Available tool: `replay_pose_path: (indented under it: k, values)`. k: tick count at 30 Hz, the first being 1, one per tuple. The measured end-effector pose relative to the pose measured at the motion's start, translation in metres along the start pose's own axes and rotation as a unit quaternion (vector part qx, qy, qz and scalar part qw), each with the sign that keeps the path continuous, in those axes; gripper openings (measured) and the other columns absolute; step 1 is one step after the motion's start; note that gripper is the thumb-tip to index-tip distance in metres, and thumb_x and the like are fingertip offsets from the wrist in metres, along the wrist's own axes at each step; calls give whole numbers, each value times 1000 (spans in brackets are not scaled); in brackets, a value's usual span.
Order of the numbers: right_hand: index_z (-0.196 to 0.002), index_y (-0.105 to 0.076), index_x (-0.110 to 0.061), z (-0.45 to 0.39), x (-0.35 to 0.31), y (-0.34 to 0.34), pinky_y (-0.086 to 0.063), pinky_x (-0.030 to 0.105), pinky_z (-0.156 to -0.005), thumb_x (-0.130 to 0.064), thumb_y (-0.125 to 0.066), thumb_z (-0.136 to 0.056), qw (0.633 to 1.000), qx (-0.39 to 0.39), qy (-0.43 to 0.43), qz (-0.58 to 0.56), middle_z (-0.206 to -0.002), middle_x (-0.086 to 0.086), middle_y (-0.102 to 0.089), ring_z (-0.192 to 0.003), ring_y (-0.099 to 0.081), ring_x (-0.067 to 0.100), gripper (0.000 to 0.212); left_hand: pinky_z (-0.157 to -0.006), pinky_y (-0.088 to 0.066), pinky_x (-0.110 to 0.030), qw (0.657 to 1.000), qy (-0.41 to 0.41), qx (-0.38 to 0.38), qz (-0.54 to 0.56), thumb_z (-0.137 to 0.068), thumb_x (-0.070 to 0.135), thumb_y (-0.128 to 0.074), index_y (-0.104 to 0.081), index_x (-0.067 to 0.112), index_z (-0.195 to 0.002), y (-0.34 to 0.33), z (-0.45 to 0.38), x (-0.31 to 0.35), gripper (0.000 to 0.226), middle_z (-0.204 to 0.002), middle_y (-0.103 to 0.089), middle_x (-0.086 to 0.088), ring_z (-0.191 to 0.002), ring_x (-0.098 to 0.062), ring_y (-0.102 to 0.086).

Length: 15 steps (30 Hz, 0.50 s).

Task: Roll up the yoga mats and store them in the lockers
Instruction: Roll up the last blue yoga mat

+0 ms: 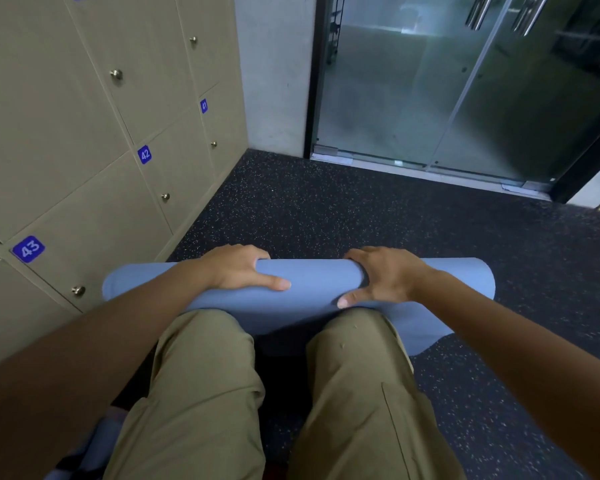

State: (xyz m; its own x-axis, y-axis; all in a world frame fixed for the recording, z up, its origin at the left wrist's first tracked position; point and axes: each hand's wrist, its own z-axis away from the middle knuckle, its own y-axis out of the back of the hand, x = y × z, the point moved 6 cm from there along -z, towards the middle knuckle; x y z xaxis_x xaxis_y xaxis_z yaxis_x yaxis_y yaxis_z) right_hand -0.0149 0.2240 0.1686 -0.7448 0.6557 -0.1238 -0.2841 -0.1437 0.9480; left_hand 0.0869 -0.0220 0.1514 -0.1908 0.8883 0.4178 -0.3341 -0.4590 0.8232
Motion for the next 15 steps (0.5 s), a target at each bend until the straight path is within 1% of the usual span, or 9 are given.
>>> replay_pose_path:
  k: [3,5,6,8,10,12,15]
  values:
    - [-119,-56,-40,-11,6,-5,-50,45,-94,-98,-58,-59,998,-22,-22,-51,-118,-12,-65,-107,-61,20,83,-84,-52,-33,998,3,-38,41,-64,90,-63,-69,36,-88,-1,-5,2,59,-86,-72,15,-88,-10,-69]
    - [-111,-62,-39,-18,12,-9,-51,44,-94,-96,-62,-56,994,-43,-37,-98,-111,-13,-67,-101,-62,17,79,-88,-51,-35,1000,-5,-22,9,-68,90,-60,-66,37,-95,-2,-6,3,59,-93,-70,16,-92,-11,-67]
    - [-108,-65,-38,-20,15,-11,-52,43,-95,-95,-64,-56,990,-52,-44,-123,-108,-13,-68,-100,-63,15,77,-91,-50,-38,999,-14,2,-31,-66,93,-57,-63,39,-103,-1,-7,3,65,-100,-68,17,-97,-11,-65]
    - [-109,-70,-37,-24,23,-15,-52,42,-98,-93,-67,-55,981,-75,-54,-172,-109,-14,-70,-100,-64,12,78,-92,-48,-41,990,-39,51,-124,-57,96,-54,-53,42,-122,-3,-8,4,84,-115,-62,17,-106,-14,-61]
    - [-111,-73,-37,-26,29,-19,-51,41,-101,-91,-69,-56,972,-96,-59,-205,-110,-15,-71,-102,-65,10,77,-90,-47,-40,975,-57,78,-203,-51,94,-60,-44,39,-133,-8,-11,4,100,-119,-58,13,-110,-17,-59]
    - [-112,-73,-36,-29,30,-19,-50,40,-102,-90,-70,-57,969,-108,-61,-214,-112,-15,-70,-104,-64,10,77,-87,-48,-39,961,-62,92,-253,-50,91,-66,-43,34,-132,-10,-16,3,103,-115,-58,9,-107,-20,-59]
    - [-117,-67,-36,-31,27,-14,-50,38,-100,-88,-69,-64,977,-99,-43,-187,-117,-13,-67,-107,-63,13,75,-82,-49,-39,952,-64,122,-274,-54,88,-68,-45,30,-121,-8,-20,4,92,-110,-59,8,-103,-21,-60]
